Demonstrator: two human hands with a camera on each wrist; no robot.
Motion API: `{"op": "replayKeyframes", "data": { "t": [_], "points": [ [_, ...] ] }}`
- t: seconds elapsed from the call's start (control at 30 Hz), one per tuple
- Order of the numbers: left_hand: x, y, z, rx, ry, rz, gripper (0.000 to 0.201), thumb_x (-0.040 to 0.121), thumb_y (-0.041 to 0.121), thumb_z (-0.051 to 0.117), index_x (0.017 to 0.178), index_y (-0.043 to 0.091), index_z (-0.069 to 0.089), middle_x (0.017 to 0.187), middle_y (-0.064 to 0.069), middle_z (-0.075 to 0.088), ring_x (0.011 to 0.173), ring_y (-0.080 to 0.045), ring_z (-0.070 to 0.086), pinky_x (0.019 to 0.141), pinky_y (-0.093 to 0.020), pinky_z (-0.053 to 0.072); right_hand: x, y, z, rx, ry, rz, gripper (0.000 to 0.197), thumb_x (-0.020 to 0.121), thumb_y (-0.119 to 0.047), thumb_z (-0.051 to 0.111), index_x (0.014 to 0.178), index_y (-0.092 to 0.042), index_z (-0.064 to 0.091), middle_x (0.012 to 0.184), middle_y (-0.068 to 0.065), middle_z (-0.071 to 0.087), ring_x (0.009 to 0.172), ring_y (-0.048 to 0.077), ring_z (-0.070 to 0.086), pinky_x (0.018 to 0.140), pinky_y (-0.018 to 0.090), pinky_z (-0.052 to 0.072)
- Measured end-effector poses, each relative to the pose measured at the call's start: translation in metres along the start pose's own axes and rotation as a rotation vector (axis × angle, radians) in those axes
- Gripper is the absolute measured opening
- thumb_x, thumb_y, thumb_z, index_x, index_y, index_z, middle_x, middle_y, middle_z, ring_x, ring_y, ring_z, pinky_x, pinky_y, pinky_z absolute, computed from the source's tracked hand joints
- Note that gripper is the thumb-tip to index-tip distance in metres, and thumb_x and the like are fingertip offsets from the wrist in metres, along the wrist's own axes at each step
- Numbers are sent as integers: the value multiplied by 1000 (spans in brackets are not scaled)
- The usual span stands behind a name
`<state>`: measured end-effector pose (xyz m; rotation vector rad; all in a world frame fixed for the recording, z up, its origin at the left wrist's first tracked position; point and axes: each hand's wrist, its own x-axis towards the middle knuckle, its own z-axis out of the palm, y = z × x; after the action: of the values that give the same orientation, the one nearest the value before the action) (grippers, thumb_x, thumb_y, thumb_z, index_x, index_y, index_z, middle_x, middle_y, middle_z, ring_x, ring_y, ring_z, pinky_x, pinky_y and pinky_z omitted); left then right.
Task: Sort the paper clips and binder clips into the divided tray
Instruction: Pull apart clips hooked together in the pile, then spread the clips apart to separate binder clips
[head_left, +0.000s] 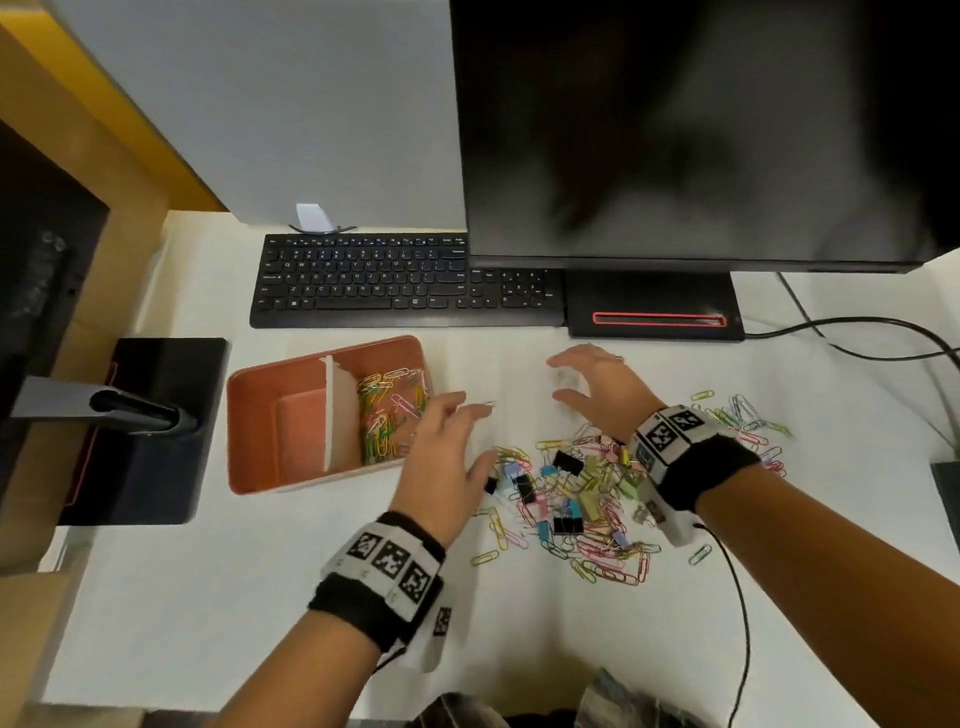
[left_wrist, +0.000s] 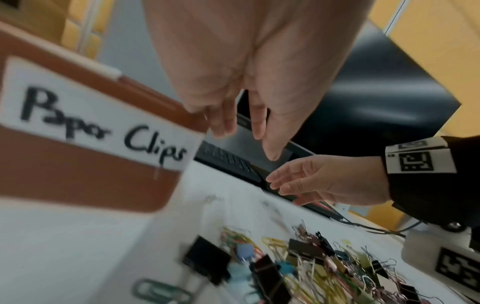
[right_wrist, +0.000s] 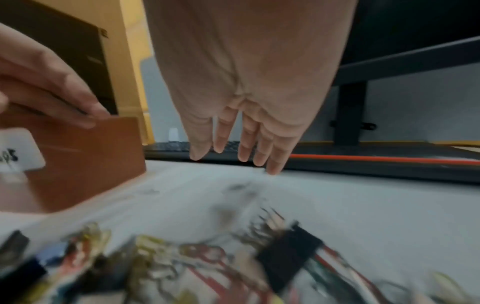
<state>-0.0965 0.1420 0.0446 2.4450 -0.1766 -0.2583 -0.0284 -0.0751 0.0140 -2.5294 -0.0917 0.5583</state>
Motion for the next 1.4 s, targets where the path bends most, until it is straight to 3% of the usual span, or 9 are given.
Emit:
{"op": "replayKeyframes", "data": {
  "t": [0.17, 0.23, 0.3, 0.4, 0.53, 0.7, 0.83, 1.1, 1.4],
  "points": [
    [23, 31, 27, 241, 29, 21, 37, 80, 19, 65, 116, 22, 57, 141, -8, 39, 140, -30, 21, 114, -47, 2, 8, 22, 8, -57, -155, 14, 47, 87, -26, 60, 132, -23, 48, 147, 1, 36, 135, 19, 34, 114, 34, 25],
    [26, 41, 28, 207, 67, 119, 33, 80, 14, 64, 112, 19, 58, 140, -8, 42, 139, -29, 26, 115, -49, 10, 6, 20, 12, -53, -190, -23, 49, 85, -26, 62, 132, -22, 50, 145, 1, 37, 133, 20, 34, 113, 38, 27],
    [27, 47, 32, 21, 6, 157, 34, 82, 9, 60, 115, 17, 57, 139, -5, 40, 131, -22, 37, 110, -33, 31, 2, 18, 15, -57, -207, -74, 45, 82, -25, 63, 126, -20, 55, 134, 1, 43, 121, 20, 40, 105, 40, 35],
    [32, 39, 50, -77, -124, 27, 42, 84, 8, 58, 124, 19, 50, 144, -2, 30, 128, -15, 38, 99, -10, 25, -5, 14, 22, -82, -221, -126, 39, 81, -26, 64, 118, -15, 59, 121, 2, 49, 110, 20, 45, 98, 36, 41],
    [42, 8, 73, 56, -199, -170, 63, 82, 10, 63, 138, 18, 36, 153, -4, 14, 140, -22, 19, 113, -28, 20, -4, 12, 26, -113, -244, -119, 39, 82, -14, 65, 120, -15, 57, 120, 1, 51, 109, 19, 49, 95, 31, 41],
    [46, -10, 74, 131, -252, -143, 72, 75, 20, 74, 138, 17, 38, 140, 1, 36, 128, -18, 35, 108, -27, 28, -3, 17, 26, -145, -277, -90, 28, 89, -7, 53, 116, -12, 58, 115, 5, 59, 104, 21, 54, 82, 24, 38],
    [49, -9, 72, 149, -266, -107, 57, 76, 12, 72, 128, 17, 49, 122, 3, 46, 111, -15, 49, 98, -20, 36, -1, 14, 25, -146, -295, -41, 26, 91, -6, 49, 113, -12, 60, 113, 7, 62, 101, 22, 57, 82, 27, 42],
    [57, -7, 70, 187, -373, -70, 11, 86, 11, 58, 96, 13, 62, 98, -5, 60, 90, -22, 58, 82, -33, 49, 1, 11, 22, -138, -310, -36, 20, 87, -4, 51, 101, -8, 65, 112, 8, 58, 105, 24, 53, 83, 26, 38],
    [65, -5, 72, 250, -418, -94, 16, 88, 7, 47, 91, 12, 63, 98, -5, 60, 88, -21, 58, 73, -27, 45, -5, 13, 21, -72, -310, -27, 25, 89, -6, 48, 107, -13, 64, 109, 6, 65, 101, 22, 58, 90, 32, 47]
  ]
}}
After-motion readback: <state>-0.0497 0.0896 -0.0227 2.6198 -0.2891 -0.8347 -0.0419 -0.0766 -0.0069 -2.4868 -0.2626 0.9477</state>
